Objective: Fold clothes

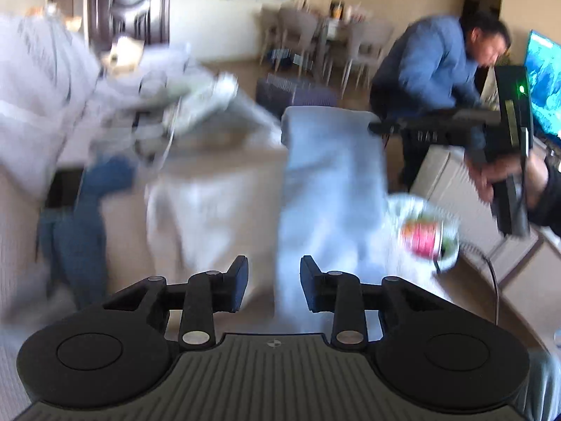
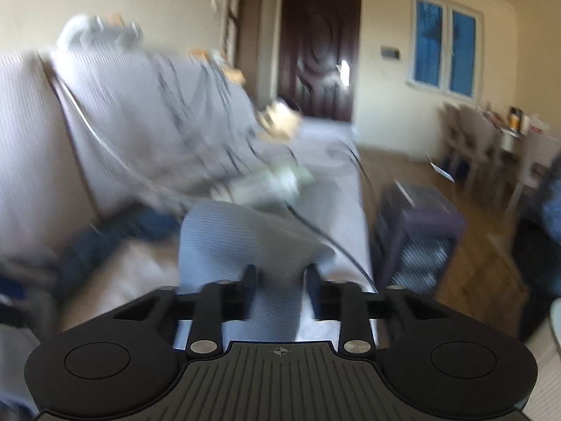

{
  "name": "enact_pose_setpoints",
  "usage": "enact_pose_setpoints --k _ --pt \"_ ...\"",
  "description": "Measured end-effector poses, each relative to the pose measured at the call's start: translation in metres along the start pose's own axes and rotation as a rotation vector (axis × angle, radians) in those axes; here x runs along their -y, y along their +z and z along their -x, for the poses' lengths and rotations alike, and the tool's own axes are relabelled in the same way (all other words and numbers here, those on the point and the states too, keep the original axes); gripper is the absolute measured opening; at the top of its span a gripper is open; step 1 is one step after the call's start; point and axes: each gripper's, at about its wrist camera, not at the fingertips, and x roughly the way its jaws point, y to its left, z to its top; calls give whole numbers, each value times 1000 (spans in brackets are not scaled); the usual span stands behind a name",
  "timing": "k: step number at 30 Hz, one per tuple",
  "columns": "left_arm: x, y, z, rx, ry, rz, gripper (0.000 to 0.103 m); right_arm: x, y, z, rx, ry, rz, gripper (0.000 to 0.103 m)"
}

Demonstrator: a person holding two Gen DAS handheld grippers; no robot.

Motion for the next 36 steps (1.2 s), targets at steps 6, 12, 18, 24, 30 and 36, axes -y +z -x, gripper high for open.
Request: enact_pose_setpoints --k 6,12,18,24,30,36 --pt "-9 -48 32 -84 -44 91 38 -25 -40 16 -104 118 116 49" --pt "5 -68 107 -31 -63 190 46 -87 -58 66 -158 301 386 48" --pt "21 -92 176 -7 -11 168 66 -133 -73 99 -190 429 486 62" --pt "35 -133 141 -93 99 -23 69 -177 -111 102 -230 505 650 75" --pt "50 -149 103 -130 67 -141 69 -214 -130 69 -309 515 781 71" --pt "50 -162 83 -124 15 -131 69 -232 -135 39 -395 546 717 24"
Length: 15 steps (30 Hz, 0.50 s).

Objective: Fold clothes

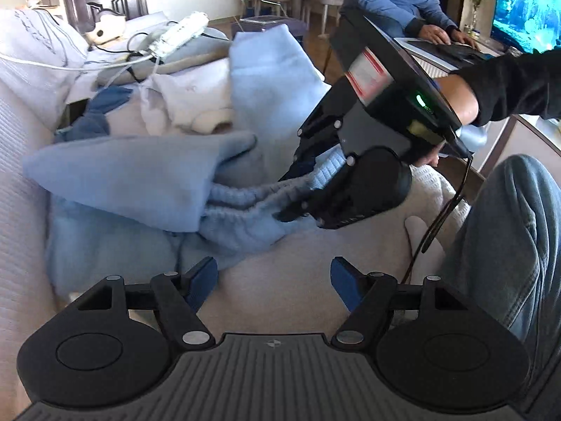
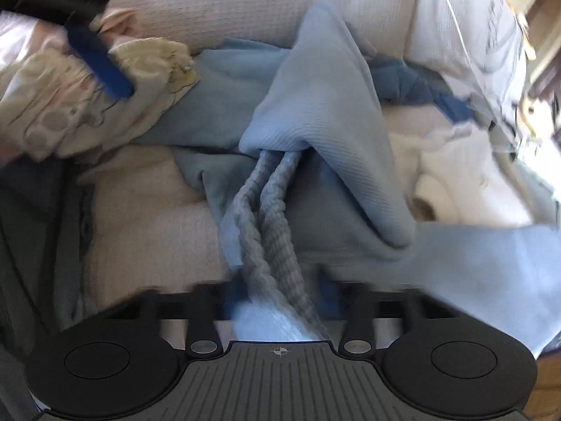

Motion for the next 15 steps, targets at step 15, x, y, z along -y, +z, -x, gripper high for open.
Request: enact_pose_setpoints --k 15 --pt "28 -4 -12 93 -126 4 78 -49 -49 186 74 20 48 16"
